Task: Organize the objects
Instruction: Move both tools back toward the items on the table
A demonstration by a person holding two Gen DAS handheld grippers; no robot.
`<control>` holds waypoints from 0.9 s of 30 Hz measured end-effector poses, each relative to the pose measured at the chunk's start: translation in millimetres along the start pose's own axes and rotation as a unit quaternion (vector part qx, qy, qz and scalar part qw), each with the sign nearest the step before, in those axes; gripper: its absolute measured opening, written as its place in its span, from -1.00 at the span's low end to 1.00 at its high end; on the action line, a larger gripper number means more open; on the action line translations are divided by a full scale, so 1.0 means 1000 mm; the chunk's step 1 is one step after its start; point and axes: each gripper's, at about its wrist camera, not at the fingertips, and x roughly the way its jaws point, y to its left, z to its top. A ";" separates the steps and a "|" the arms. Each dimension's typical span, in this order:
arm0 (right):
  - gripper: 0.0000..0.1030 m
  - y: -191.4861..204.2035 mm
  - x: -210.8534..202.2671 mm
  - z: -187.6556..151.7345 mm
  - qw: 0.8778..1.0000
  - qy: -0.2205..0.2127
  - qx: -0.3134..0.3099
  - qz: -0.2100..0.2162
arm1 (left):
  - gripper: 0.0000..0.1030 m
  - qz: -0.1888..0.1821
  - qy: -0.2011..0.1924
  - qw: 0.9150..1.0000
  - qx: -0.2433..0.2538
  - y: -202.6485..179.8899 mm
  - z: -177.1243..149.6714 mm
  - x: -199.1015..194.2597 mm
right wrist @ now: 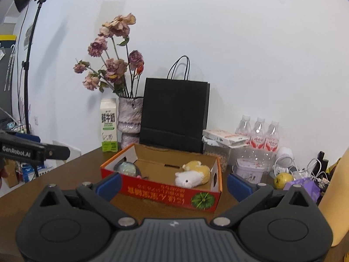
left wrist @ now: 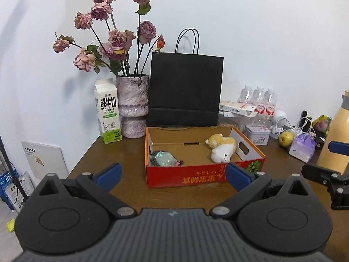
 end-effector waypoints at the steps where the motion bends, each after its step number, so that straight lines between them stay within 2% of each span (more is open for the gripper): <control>1: 1.00 0.001 -0.003 -0.004 1.000 0.003 0.000 0.001 | 1.00 0.000 0.001 1.000 0.000 0.001 -0.002 -0.002; 14: 1.00 0.017 -0.031 -0.052 0.999 0.039 0.003 0.016 | 1.00 -0.005 0.018 1.000 0.002 0.009 -0.033 -0.031; 27: 1.00 0.052 -0.066 -0.106 0.995 0.085 0.011 0.046 | 1.00 -0.002 0.050 0.999 0.004 0.021 -0.090 -0.065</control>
